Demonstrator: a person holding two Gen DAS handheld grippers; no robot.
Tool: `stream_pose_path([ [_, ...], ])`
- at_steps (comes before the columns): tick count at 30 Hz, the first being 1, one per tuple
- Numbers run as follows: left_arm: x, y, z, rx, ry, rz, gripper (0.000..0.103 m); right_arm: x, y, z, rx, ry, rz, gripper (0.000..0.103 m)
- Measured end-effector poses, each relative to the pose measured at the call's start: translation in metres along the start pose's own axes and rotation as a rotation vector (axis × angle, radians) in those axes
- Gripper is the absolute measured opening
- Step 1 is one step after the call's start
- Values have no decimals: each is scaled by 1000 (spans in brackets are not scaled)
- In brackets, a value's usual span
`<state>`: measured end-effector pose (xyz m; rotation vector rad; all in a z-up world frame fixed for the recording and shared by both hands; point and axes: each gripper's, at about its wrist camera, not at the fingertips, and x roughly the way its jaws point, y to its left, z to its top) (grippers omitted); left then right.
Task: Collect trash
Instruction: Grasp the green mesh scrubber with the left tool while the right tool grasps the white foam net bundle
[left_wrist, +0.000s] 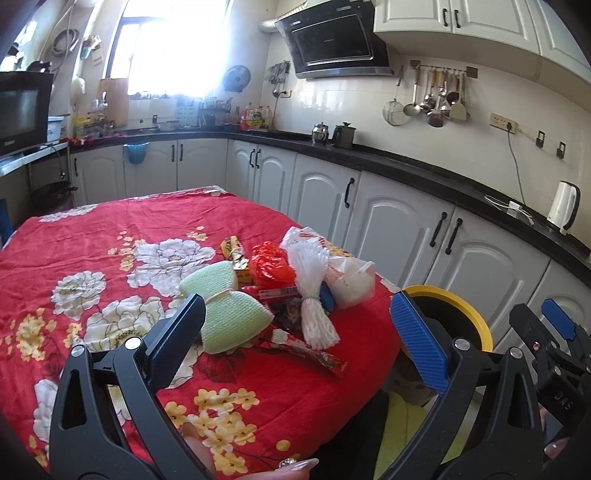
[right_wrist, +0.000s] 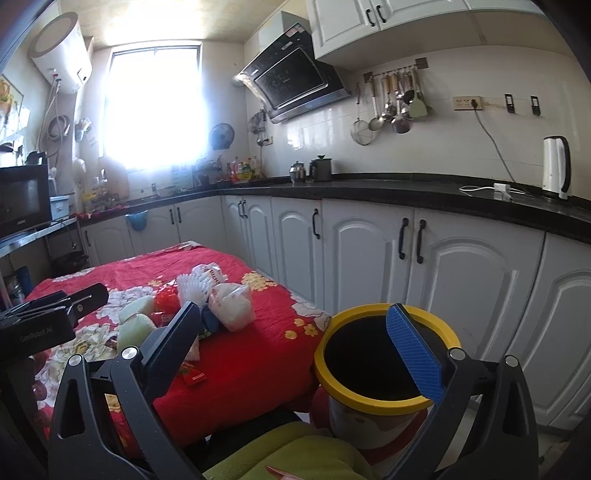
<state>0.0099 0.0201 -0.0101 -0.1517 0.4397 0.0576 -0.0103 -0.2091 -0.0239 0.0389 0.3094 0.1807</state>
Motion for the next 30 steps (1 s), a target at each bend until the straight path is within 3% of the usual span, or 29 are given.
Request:
stream_pose_path([
  [20,10,60,16,-122,14,139,92,33,70,14,-141,89,233,98],
  [28,31,90,15,-189,86,179,92,74,90,17,-156,165,279,98],
  [30,37,97,13,-211,107,159,92,87,91,14,-152,198,285,98],
])
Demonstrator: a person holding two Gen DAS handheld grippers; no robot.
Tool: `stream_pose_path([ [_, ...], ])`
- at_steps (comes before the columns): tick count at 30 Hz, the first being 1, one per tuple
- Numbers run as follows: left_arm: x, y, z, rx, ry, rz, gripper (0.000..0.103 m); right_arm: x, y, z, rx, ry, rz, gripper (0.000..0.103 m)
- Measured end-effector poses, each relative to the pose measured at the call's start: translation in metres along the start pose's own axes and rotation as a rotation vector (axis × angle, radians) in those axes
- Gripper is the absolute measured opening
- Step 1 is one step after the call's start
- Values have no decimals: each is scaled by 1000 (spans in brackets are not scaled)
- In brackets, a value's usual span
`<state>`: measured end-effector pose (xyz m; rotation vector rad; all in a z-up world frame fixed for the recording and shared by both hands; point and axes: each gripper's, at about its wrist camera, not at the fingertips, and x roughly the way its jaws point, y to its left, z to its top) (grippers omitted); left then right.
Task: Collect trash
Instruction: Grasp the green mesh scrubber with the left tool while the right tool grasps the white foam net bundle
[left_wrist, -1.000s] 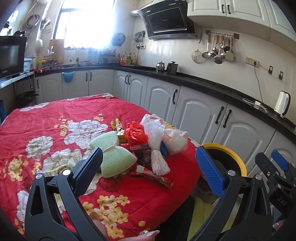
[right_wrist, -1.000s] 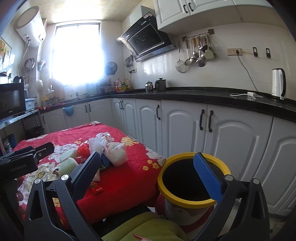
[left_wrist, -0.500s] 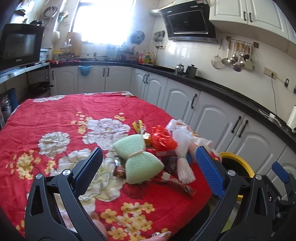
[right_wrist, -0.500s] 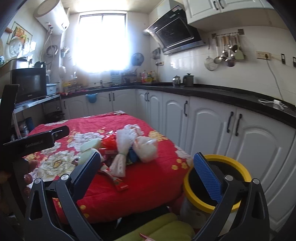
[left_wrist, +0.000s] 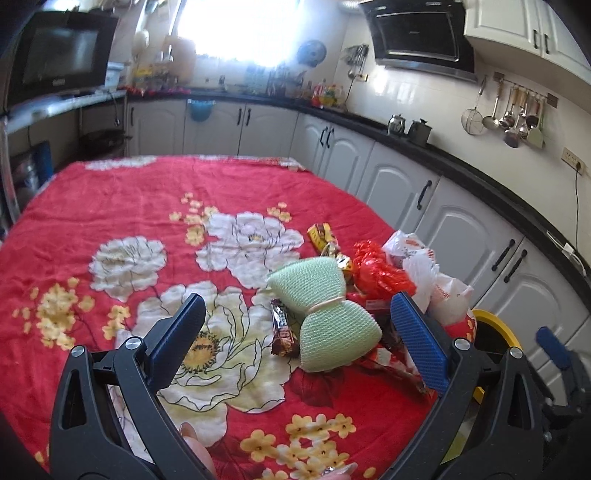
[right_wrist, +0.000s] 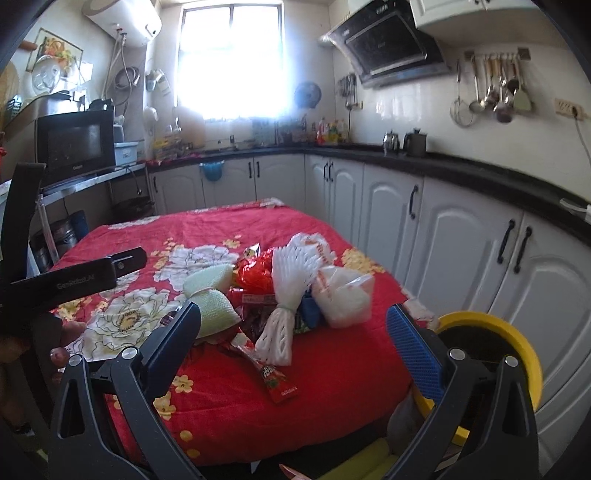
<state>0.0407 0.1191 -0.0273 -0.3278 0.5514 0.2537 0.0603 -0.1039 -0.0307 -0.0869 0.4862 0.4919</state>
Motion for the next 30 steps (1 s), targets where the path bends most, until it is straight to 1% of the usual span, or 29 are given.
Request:
stream_pose_path([
  [3,11,9,0,-50,23,-44,92,26,-1,-3,2,68,11,98],
  [4,16,11,0,-57,35,-45,92,34,-1,-4,4,93,17,98],
  [6,23,10,1,-48,51,-38,92,49,-3,-6,21,129,27,97],
  [9,34,9,2,-45,85,-62,92,65,-5,-10,49,166,40,96],
  [11,44,8,3,-43,119,-66,92,77,-7,-12,63,193,51,89],
  [12,50,8,4,-44,137,-73,92,81,-7,-13,66,203,55,88],
  [15,69,7,4,-62,202,-85,92,89,-8,-18,70,226,70,82],
  [19,88,6,1,-99,271,-114,92,98,-7,-23,64,251,94,71],
  [23,101,5,1,-114,302,-125,92,105,-10,-26,87,277,112,57],
  [24,103,4,2,-121,308,-136,91,107,-11,-28,93,285,118,56],
  [26,106,2,3,-124,313,-145,89,112,-10,-31,98,294,128,49],
  [30,112,-5,5,-108,326,-135,85,113,-12,-32,107,304,141,41],
])
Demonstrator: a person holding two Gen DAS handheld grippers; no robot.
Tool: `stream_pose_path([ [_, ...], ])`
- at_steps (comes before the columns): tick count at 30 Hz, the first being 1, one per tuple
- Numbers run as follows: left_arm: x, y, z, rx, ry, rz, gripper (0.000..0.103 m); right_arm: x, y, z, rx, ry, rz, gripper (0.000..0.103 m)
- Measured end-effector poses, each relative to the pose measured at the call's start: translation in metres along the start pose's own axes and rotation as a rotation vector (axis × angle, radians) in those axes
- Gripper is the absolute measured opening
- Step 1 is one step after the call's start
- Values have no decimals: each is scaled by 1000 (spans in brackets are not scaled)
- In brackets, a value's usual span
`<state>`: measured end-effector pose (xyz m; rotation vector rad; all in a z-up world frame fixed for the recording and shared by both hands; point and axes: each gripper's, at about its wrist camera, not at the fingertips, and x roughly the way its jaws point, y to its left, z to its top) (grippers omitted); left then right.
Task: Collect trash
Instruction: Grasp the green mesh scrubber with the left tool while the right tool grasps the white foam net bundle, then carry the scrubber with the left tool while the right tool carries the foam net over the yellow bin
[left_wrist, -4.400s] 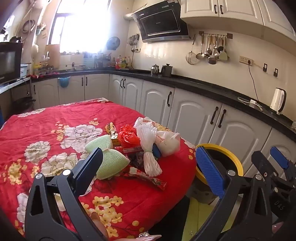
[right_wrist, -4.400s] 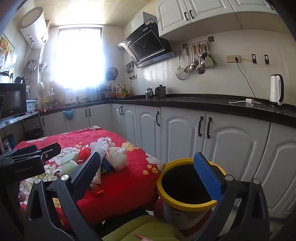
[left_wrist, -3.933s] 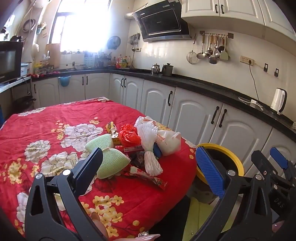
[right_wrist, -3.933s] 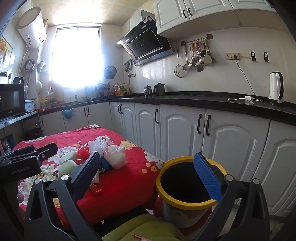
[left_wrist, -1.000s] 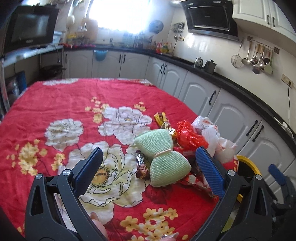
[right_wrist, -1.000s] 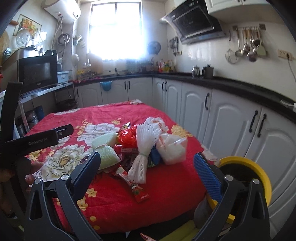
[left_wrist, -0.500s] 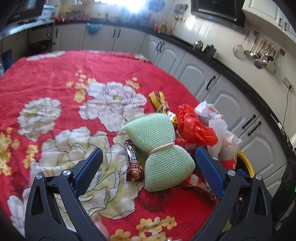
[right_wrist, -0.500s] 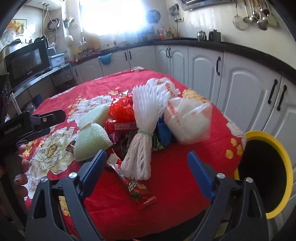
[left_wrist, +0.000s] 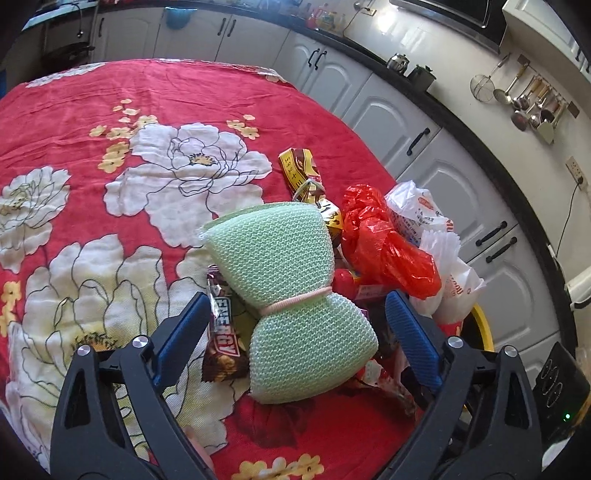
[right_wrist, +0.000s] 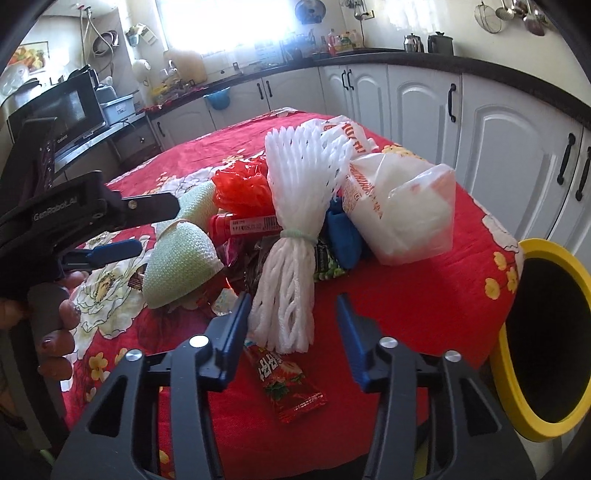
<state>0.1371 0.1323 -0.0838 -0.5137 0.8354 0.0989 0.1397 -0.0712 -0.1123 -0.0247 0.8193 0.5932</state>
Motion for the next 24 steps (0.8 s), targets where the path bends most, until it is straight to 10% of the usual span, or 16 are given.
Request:
stream_pose_path([
  [8,14,2,-1,-24,54,48,80,2,2,-1,-9,9,28,19],
  [24,4,13,-2,-40,36,5,38,-24,0,1,-12,-77,28,17],
])
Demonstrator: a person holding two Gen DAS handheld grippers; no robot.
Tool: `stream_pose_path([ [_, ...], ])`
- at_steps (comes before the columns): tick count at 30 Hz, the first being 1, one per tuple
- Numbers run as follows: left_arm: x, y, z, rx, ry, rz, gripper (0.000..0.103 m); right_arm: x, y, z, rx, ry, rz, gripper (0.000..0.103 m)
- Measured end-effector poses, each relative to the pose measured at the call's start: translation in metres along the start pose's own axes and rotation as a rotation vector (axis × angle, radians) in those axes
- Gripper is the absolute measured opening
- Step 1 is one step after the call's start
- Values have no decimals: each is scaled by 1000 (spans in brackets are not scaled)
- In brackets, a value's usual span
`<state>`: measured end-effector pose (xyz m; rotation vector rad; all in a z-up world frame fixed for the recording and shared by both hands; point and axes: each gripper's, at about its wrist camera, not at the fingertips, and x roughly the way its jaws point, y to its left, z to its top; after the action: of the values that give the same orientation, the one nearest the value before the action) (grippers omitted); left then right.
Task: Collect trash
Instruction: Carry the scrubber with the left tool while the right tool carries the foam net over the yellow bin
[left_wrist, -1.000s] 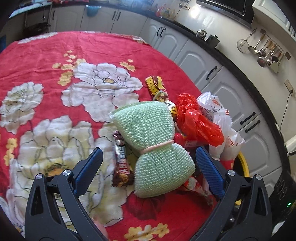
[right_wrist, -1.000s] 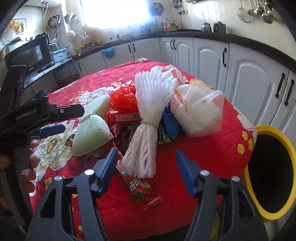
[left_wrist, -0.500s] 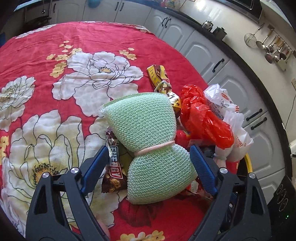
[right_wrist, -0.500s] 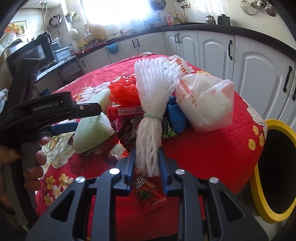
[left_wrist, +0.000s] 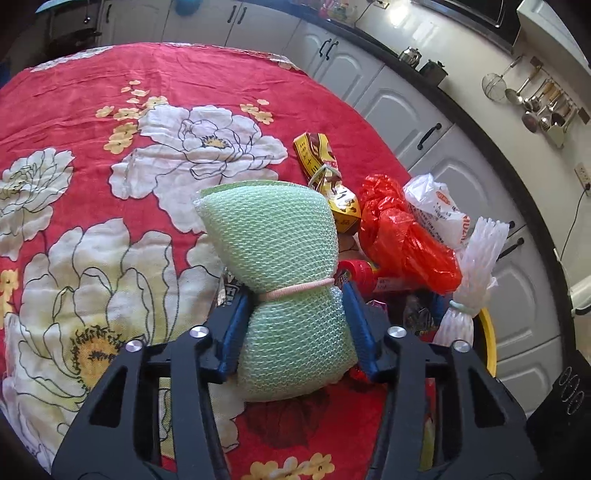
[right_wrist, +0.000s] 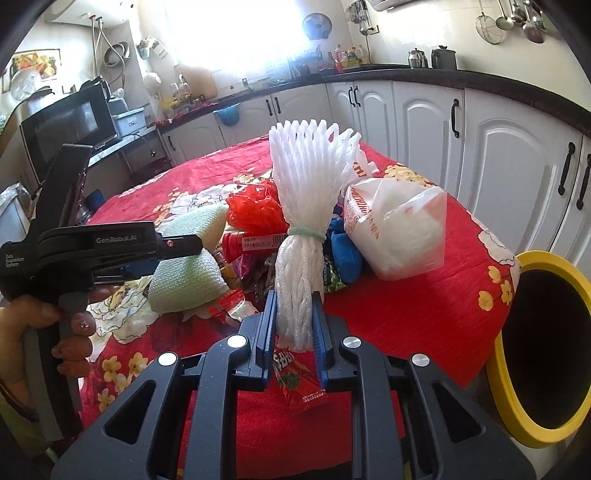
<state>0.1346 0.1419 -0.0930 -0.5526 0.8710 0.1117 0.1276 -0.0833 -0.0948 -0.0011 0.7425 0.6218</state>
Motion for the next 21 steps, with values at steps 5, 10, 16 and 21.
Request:
stream_pose_path([
  [5,-12,4,2,4,-13,-12,35,-8,0,-2,-4,-13,5,17],
  [10,-27,10,1,-3,-26,-33,34,-17,0,-2,-13,-32,8,17],
  [16,-49,4,1,18,-67,-64,33,-29,-2,0,-14,-58,9,17],
  [21,-70,-12,2,64,-127,-80,33,-41,-4,4,-15,-87,4,17],
])
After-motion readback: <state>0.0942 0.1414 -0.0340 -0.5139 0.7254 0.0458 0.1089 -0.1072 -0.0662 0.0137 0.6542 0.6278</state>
